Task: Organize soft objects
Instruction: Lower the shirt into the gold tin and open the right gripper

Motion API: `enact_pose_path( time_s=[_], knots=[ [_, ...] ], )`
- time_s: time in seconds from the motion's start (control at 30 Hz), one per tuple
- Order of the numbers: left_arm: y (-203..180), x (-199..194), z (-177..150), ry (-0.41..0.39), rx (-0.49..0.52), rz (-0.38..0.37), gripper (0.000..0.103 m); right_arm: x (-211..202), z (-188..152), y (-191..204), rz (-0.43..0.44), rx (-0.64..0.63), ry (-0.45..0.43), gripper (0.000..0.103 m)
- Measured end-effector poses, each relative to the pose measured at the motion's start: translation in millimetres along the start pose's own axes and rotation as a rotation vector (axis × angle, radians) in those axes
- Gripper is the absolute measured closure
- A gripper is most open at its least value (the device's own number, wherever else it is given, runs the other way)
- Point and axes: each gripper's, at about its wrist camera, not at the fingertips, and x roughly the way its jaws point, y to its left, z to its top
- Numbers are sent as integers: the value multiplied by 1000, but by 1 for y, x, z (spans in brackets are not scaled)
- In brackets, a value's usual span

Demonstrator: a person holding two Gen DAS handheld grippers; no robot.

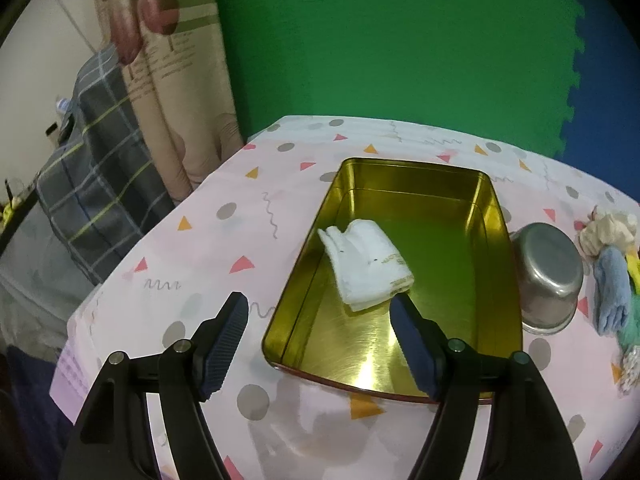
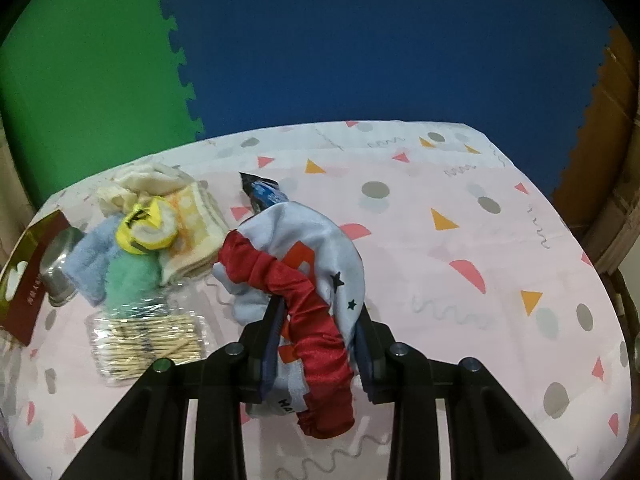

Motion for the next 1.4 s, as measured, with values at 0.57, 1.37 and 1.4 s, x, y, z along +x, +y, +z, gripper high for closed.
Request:
enact_pose_path(
  time_s=[0.57, 1.37, 1.4],
  knots=[
    [19, -5, 0, -19, -6, 20, 24, -30, 22, 110, 171, -129, -18, 70],
    [97, 13, 2, 43, -182, 86, 22, -36, 8, 363, 494, -519, 55, 70],
    [99, 14, 2, 44, -185, 87, 22, -33, 5, 373, 499, -533, 65, 70]
  ],
)
